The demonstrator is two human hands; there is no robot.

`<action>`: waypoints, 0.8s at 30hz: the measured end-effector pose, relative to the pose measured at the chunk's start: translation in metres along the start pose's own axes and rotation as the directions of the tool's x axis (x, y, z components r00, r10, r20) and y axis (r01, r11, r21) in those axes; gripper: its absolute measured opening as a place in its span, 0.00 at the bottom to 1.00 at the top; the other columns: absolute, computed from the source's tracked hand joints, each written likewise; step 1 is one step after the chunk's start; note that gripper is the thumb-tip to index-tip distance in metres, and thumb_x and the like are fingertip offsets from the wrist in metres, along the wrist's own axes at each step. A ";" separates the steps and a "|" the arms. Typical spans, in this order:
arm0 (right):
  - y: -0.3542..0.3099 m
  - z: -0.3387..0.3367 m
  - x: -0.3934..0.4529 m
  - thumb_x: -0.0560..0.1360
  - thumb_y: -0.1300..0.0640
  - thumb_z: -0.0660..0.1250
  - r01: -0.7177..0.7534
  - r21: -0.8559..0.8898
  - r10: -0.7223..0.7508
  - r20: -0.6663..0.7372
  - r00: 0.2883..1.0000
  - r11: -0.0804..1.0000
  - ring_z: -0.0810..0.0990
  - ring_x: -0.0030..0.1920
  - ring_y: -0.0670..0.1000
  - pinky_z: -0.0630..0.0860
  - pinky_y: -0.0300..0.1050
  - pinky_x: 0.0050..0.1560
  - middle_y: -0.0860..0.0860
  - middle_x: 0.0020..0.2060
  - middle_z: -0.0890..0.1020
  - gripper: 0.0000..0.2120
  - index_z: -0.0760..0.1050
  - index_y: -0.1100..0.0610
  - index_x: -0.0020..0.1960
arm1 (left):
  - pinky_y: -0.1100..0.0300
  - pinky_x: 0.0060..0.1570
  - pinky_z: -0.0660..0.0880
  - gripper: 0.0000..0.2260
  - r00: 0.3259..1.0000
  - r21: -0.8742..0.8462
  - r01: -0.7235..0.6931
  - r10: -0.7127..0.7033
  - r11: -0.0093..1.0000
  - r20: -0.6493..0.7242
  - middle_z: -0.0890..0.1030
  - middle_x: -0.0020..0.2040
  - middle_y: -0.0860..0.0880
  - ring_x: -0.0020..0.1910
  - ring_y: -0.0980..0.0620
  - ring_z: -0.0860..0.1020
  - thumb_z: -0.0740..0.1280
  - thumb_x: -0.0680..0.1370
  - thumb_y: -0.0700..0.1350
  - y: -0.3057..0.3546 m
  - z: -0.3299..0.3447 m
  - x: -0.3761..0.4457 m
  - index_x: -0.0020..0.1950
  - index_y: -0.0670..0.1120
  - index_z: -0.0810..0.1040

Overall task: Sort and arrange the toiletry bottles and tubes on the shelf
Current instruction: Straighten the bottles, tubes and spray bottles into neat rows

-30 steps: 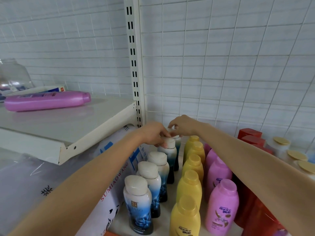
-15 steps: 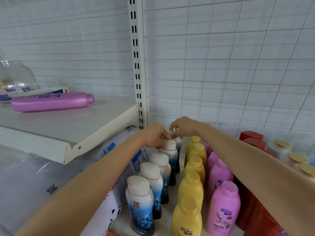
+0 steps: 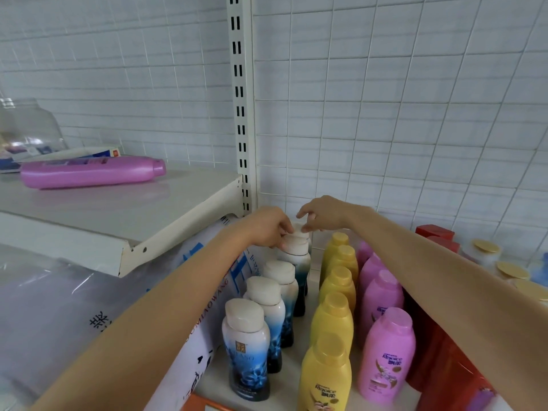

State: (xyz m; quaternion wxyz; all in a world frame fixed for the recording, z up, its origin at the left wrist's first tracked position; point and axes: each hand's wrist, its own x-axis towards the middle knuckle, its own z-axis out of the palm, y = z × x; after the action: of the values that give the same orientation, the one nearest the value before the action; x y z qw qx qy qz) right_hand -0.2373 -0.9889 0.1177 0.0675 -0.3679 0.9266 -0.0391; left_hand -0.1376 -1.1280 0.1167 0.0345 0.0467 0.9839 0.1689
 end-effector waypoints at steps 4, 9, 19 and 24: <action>-0.010 -0.011 -0.020 0.76 0.53 0.64 0.042 -0.043 -0.045 -0.081 0.996 0.998 0.74 0.59 0.52 0.68 0.42 0.58 0.53 0.58 0.78 0.15 0.76 0.56 0.61 | 0.64 0.50 0.72 0.14 0.988 -0.023 0.011 -0.015 1.000 -0.152 0.81 0.56 0.45 0.55 0.49 0.78 0.62 0.75 0.31 0.004 -0.017 -0.019 0.58 0.41 0.79; -0.031 0.009 -0.028 0.73 0.45 0.67 0.040 -0.065 -0.039 0.026 0.999 0.997 0.77 0.51 0.51 0.71 0.44 0.53 0.51 0.53 0.79 0.21 0.74 0.56 0.61 | 0.61 0.50 0.74 0.11 0.993 -0.007 0.004 -0.005 1.000 -0.116 0.82 0.54 0.48 0.48 0.54 0.77 0.66 0.74 0.35 0.008 -0.024 -0.044 0.56 0.44 0.81; -0.033 0.033 -0.017 0.71 0.45 0.68 0.051 -0.109 -0.059 -0.073 0.996 0.993 0.71 0.45 0.51 0.66 0.42 0.44 0.54 0.47 0.78 0.17 0.74 0.57 0.49 | 0.62 0.50 0.74 0.19 0.997 0.052 -0.019 0.015 0.998 0.082 0.79 0.59 0.49 0.55 0.51 0.78 0.72 0.71 0.45 0.006 -0.002 -0.060 0.62 0.46 0.77; -0.034 0.038 -0.017 0.72 0.45 0.68 0.039 -0.074 -0.046 -0.097 0.994 0.996 0.73 0.50 0.52 0.66 0.42 0.47 0.55 0.53 0.78 0.21 0.74 0.58 0.58 | 0.61 0.42 0.76 0.19 0.997 0.039 0.003 -0.006 0.999 0.072 0.80 0.58 0.47 0.48 0.47 0.81 0.71 0.72 0.41 0.004 0.005 -0.056 0.63 0.45 0.76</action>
State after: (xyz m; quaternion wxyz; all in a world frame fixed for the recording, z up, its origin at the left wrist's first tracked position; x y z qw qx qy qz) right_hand -0.1963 -1.0025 0.0864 0.0078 -0.3875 0.9215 -0.0251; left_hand -0.0816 -1.1280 0.1164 0.0692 0.0513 0.9853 0.1476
